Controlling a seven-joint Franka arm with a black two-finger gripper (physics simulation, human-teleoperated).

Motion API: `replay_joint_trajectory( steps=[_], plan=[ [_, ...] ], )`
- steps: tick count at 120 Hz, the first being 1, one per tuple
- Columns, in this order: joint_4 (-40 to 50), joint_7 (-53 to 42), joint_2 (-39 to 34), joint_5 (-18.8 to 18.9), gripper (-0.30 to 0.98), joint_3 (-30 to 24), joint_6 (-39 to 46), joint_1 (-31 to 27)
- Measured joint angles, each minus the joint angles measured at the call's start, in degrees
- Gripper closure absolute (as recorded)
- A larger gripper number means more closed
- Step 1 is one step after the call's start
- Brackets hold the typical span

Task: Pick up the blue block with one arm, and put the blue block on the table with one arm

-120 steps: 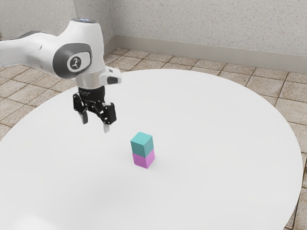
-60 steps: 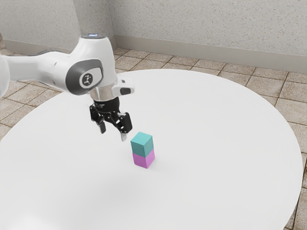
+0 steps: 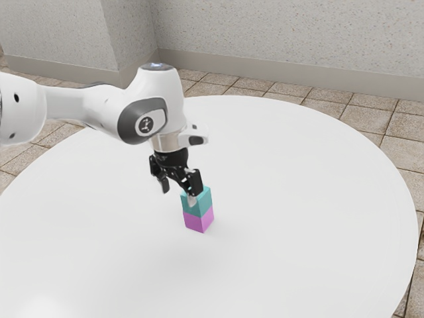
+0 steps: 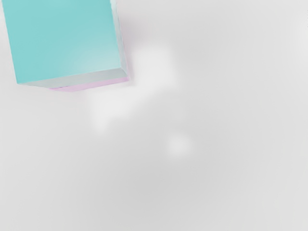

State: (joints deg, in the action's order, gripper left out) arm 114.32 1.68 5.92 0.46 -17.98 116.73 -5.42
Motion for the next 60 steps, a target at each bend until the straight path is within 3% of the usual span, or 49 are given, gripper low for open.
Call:
replay_joint_trajectory(
  steps=[60],
  plan=[
    [-9.64,-2.14,9.43,2.85,0.0,0.87,-0.14,-0.1]
  ],
)
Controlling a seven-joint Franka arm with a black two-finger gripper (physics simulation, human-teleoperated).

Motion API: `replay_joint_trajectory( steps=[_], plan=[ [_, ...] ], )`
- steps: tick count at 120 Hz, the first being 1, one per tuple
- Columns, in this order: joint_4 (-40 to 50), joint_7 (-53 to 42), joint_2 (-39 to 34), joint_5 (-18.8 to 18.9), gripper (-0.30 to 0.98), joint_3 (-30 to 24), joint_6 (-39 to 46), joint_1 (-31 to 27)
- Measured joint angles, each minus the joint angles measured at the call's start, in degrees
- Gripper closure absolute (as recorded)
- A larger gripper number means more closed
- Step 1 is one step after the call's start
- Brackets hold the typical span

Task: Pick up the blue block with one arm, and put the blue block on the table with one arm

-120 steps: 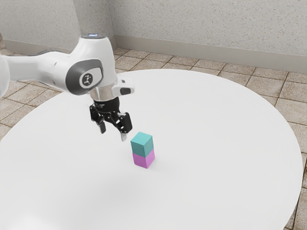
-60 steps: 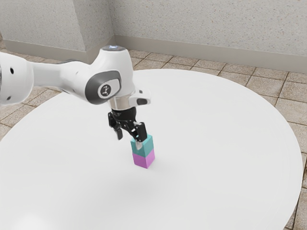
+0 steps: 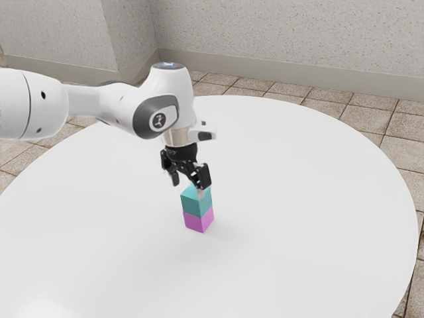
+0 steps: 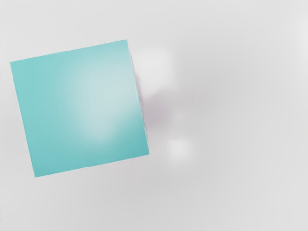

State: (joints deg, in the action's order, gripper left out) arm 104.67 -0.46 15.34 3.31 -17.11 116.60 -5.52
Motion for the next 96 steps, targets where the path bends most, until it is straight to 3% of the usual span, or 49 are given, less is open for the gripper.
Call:
replay_joint_trajectory(
  steps=[96],
  plan=[
    [-9.2,-1.19,10.14,0.24,0.0,3.21,-2.69,1.3]
  ],
)
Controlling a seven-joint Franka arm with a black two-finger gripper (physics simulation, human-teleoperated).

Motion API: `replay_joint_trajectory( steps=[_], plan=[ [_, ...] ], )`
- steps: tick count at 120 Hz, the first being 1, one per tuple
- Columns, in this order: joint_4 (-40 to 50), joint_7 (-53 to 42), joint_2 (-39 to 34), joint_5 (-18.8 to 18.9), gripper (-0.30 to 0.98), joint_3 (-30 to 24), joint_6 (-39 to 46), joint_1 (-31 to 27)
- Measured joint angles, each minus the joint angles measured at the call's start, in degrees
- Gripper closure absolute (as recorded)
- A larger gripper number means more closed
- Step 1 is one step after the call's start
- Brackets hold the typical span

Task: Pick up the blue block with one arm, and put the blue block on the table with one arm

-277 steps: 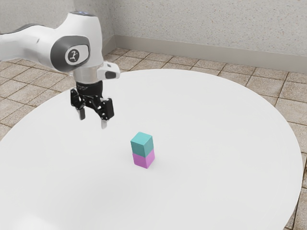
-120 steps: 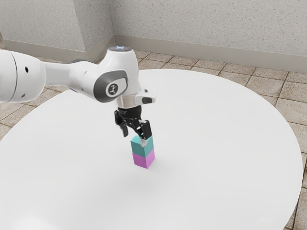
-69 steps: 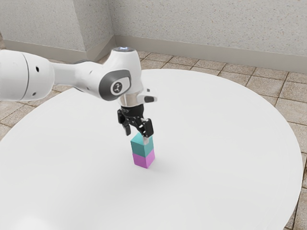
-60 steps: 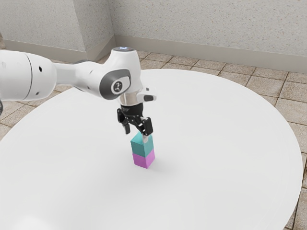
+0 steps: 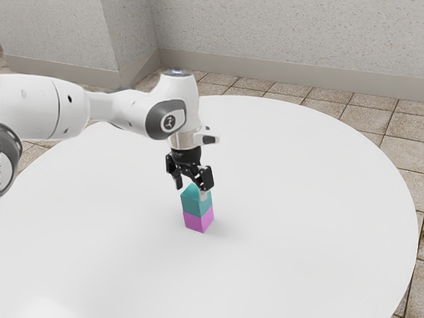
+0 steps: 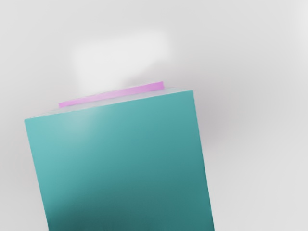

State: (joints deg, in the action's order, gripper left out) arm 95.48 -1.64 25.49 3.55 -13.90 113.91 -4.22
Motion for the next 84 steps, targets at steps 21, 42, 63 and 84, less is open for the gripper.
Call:
replay_joint_trajectory(
  steps=[21,42,63,84],
  plan=[
    [-0.51,-0.13,1.06,0.0,0.0,0.28,-0.07,0.07],
    [-2.15,-0.24,2.63,0.04,0.0,0.54,-0.17,0.27],
    [-3.25,-0.32,4.35,-0.01,0.0,2.37,-0.14,2.01],
    [-4.16,-0.4,6.0,-0.03,0.0,2.48,-0.09,2.12]
  ],
)
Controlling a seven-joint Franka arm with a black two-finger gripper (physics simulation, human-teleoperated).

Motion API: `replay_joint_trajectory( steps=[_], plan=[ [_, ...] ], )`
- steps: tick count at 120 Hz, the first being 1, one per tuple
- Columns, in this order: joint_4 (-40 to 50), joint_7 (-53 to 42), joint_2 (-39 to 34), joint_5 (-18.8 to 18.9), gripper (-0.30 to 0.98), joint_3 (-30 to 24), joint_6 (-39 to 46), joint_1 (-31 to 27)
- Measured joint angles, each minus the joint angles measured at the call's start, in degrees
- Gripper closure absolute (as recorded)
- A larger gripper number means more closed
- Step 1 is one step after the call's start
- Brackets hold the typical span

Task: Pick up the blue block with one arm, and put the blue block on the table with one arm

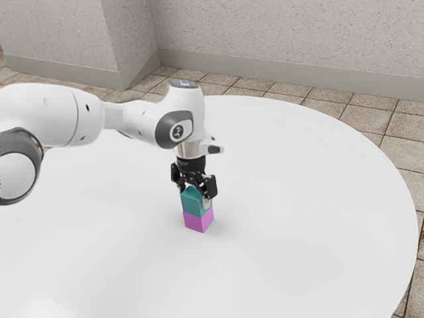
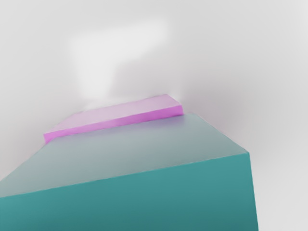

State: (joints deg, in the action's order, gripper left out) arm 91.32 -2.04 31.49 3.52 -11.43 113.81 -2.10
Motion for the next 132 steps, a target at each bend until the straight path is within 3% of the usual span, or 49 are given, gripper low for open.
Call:
replay_joint_trajectory(
  steps=[16,48,90,132],
  plan=[
    [-0.22,-0.08,0.64,0.0,0.01,0.07,0.07,-0.01],
    [-0.91,-0.23,0.62,-0.2,0.21,0.09,-0.02,-0.17],
    [-0.96,-0.24,-0.27,-0.18,0.27,-0.06,-0.19,-0.2],
    [-8.73,-0.08,1.3,0.16,0.3,0.25,-3.47,10.43]
  ],
)
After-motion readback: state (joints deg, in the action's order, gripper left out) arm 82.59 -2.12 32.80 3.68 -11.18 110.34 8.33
